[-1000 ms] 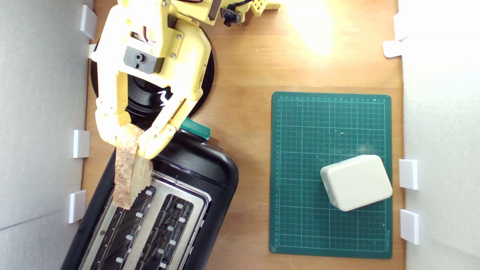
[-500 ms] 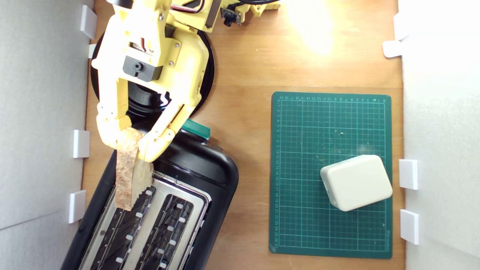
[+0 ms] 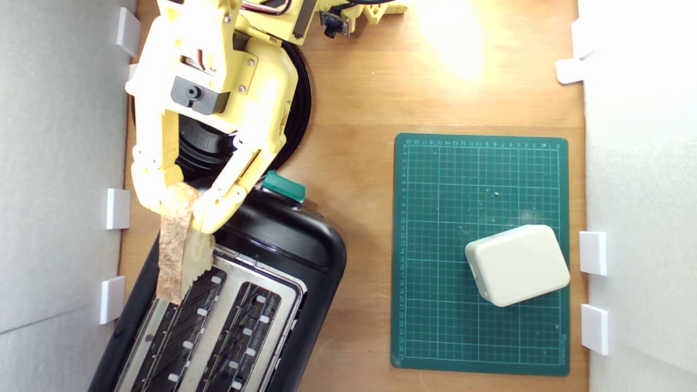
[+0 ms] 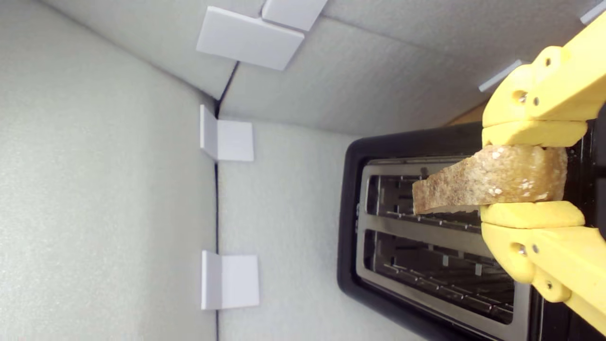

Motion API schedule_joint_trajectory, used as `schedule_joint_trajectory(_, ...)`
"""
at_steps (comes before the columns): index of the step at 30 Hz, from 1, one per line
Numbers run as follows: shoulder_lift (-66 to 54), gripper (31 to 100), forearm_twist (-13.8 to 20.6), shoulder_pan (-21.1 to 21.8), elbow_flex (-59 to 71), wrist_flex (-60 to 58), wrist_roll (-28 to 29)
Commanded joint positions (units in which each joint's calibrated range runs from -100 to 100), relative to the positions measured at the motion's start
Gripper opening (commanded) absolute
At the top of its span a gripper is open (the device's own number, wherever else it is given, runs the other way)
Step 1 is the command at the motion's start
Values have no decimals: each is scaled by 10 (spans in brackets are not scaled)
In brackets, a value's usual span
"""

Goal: Pick bread and place in toaster

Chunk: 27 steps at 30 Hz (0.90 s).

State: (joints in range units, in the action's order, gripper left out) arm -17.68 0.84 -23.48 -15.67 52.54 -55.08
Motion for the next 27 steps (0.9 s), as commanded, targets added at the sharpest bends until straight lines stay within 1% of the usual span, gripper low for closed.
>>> schedule_joint_trajectory(1, -3, 587, 2, -7, -39, -2, -5)
schedule_joint_trajectory(20, 35, 587, 2, -7, -54, -5, -6)
schedule_joint_trajectory(27, 69, 587, 2, -8, -86, -6, -6)
